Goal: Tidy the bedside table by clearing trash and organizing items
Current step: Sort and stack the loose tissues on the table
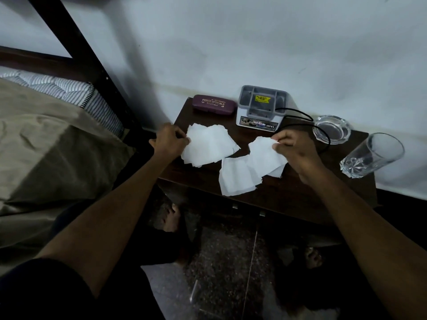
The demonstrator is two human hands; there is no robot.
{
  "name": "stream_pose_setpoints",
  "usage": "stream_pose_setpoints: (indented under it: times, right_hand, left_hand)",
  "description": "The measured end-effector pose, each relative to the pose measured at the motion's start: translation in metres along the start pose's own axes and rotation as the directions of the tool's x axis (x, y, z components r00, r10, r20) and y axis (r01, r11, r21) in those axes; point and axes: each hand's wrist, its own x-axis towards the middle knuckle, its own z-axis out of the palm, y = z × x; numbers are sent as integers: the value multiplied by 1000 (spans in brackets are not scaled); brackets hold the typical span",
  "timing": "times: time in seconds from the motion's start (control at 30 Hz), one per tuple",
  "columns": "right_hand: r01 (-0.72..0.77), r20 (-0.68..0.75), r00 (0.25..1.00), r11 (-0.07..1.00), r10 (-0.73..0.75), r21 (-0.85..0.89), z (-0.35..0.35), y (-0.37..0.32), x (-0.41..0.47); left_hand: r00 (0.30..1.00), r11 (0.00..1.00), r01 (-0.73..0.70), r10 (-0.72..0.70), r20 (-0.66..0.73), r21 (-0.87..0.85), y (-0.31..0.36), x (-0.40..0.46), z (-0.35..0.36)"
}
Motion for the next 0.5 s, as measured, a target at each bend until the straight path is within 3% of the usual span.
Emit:
stream_pose_setpoints:
  times: [0.07,0.13,0.2,0.27,0.33,0.5]
  right_hand:
    - [-17,29,999,998,16,57,-1,2,-1]
    - [-44,88,996,989,32,143,0,-1,-3]
    - [-76,156,987,972,41,224,0,-7,-4]
    - [-95,218,975,954,32,284,0,-14,-5]
    - [-106,258,966,936,17,336,0,-19,-8]
    - [-110,253,967,921,13,372,-1,-19,-12]
  left_hand:
    - [994,997,-29,36,-100,71,4,-7,2]
    - [972,987,-160,162,-172,24,18,-20,9]
    - [956,935,-289,293,-11,-206,43,-41,21]
    - [897,888,-233,353,265,-396,70,-64,33]
    - [840,864,-92,335,427,-496,87,-76,44]
    - [858,734,195,194,476,-650,87,-83,60]
